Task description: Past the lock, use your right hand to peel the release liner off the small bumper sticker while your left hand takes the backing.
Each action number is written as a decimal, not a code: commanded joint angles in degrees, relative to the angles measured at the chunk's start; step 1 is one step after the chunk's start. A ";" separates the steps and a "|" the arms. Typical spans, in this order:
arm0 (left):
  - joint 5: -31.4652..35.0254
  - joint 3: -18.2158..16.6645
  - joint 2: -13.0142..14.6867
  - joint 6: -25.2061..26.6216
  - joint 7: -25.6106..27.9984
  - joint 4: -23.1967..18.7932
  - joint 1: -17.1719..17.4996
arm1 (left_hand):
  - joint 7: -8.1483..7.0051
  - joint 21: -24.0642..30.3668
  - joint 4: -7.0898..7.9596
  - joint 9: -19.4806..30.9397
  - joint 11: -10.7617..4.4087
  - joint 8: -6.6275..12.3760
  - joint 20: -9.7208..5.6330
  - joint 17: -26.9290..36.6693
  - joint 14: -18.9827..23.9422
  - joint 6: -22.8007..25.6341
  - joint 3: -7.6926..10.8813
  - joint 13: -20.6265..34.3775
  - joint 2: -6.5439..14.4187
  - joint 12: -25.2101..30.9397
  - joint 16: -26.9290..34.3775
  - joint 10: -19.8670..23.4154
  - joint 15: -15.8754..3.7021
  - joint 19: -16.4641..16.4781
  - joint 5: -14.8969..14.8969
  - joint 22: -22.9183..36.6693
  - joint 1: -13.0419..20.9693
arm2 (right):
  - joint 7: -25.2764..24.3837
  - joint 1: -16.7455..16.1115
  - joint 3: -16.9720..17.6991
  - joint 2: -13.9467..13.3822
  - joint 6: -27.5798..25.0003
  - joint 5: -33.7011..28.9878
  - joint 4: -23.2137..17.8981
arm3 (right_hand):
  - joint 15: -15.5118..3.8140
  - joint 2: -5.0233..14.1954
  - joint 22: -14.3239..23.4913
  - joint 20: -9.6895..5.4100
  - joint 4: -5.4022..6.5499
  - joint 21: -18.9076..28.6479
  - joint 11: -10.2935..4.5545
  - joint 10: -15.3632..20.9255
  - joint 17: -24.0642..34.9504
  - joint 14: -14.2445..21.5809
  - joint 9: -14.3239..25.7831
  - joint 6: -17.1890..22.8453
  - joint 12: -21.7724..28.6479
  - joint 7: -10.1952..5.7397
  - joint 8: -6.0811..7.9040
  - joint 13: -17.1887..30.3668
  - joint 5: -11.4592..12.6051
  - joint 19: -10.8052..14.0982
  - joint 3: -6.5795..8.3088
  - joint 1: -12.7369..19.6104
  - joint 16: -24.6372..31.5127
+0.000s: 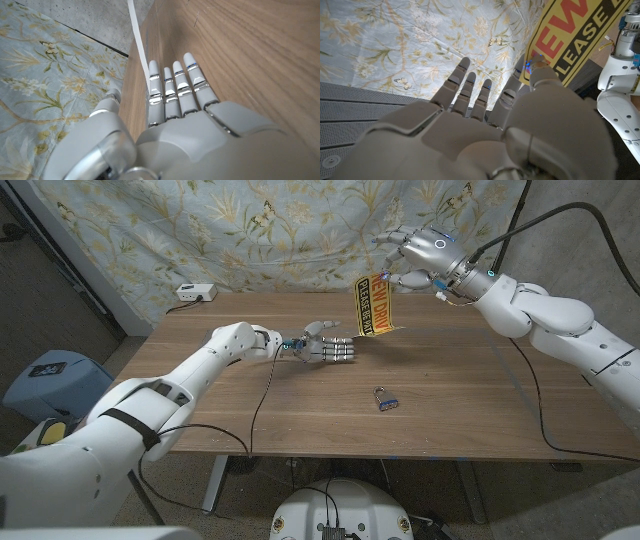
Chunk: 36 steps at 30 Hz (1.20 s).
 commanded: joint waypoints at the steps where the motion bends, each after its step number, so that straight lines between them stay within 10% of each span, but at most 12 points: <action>1: 5.90 1.01 -7.24 -4.05 -6.26 13.85 -5.68 | 0.15 0.30 -0.41 0.01 -0.04 -0.05 0.02 0.07 0.38 0.65 0.60 0.09 0.02 0.13 0.22 0.50 0.03 0.68 0.15 0.08 0.08 | -1.15 -1.85 1.81 -1.18 -0.06 0.37 -1.19 | -6.04 0.08 0.33 0.19 0.26 -0.13 -0.11 0.60 0.15 0.53 0.12 0.29 -0.05 -0.24 0.42 0.12 0.33 0.18 -0.05 0.13 -0.31; 12: 8.73 -0.02 -12.00 -4.18 -7.74 20.20 -7.05 | -0.19 0.79 -3.06 -1.04 -1.45 -0.13 -0.82 -0.45 2.49 2.66 2.76 0.00 0.57 0.69 0.60 2.58 -1.37 1.93 0.68 0.09 2.53 | -2.33 -1.87 2.15 -0.67 0.41 -0.28 -2.19 | -6.07 0.09 0.33 0.22 0.21 -0.12 -0.10 0.75 0.14 0.60 0.17 0.30 -0.01 -0.25 0.47 0.12 0.34 0.25 -0.03 0.19 -0.34; 24: 6.67 -4.42 -9.63 0.36 10.63 2.11 0.92 | -5.71 4.87 -6.39 1.27 -10.08 6.29 -5.05 0.87 11.64 16.09 8.04 1.41 2.49 4.59 5.22 15.48 -8.21 7.46 0.66 0.70 17.55 | -3.15 -4.81 4.18 -1.72 0.26 -0.07 -4.75 | -6.11 0.14 0.33 0.21 0.21 -0.09 -0.18 1.01 0.15 0.79 0.25 0.43 0.07 -0.24 0.59 0.12 0.35 0.35 0.01 0.19 -0.33; 36: 2.79 -6.23 -5.66 0.68 17.20 -11.55 6.36 | -4.98 6.07 -6.15 3.42 -11.42 8.62 -6.00 2.45 12.62 17.11 7.68 2.86 2.81 5.15 7.30 17.15 -10.07 7.49 -0.01 0.95 21.99 | -3.17 -6.49 6.15 -2.29 -0.07 0.60 -5.78 | -6.26 0.11 0.33 0.21 0.21 -0.09 -0.14 1.08 0.15 0.92 0.25 0.22 0.05 -0.25 0.53 0.12 0.36 0.42 0.02 0.14 -0.37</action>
